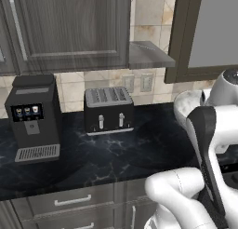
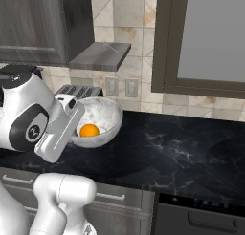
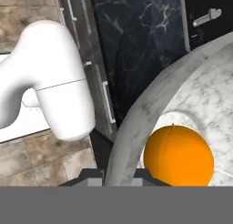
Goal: Pick the orange from the cabinet and place it in the bowl. Then pick the bowl and place it in the sink. Then turn on the sink facuet.
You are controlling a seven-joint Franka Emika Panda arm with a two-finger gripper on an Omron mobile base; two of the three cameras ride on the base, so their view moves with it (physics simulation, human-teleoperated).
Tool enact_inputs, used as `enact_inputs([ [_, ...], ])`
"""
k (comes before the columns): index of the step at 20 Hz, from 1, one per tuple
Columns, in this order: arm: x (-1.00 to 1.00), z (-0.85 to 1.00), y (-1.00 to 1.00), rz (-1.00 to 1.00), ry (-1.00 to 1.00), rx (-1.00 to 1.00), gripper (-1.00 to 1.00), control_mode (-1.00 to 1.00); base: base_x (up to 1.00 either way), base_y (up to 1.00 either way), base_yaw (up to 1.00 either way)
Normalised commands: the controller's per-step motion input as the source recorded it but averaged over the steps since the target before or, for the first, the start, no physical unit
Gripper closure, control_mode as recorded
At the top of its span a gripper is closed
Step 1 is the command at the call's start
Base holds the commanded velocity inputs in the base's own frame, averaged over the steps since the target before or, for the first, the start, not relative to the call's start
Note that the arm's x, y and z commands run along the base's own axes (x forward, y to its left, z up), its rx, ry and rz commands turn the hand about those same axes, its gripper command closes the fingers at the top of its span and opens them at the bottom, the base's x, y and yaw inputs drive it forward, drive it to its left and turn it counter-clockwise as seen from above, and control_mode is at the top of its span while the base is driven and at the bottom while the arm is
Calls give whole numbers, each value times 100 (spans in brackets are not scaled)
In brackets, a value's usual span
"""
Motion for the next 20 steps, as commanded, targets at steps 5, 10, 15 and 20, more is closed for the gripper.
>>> enact_inputs([
  [5, -5, 0, 1, 11, -3, -2, 100, -100, 0, 0, 0],
  [10, -3, 0, 0, 2, 0, -1, 100, -100, 0, 0, 0],
  [15, 0, -1, 0, 0, 0, 0, 100, -100, 0, 0, 0],
  [20, -11, 0, -1, 0, 0, 0, 100, 100, -35, -14, 0],
])
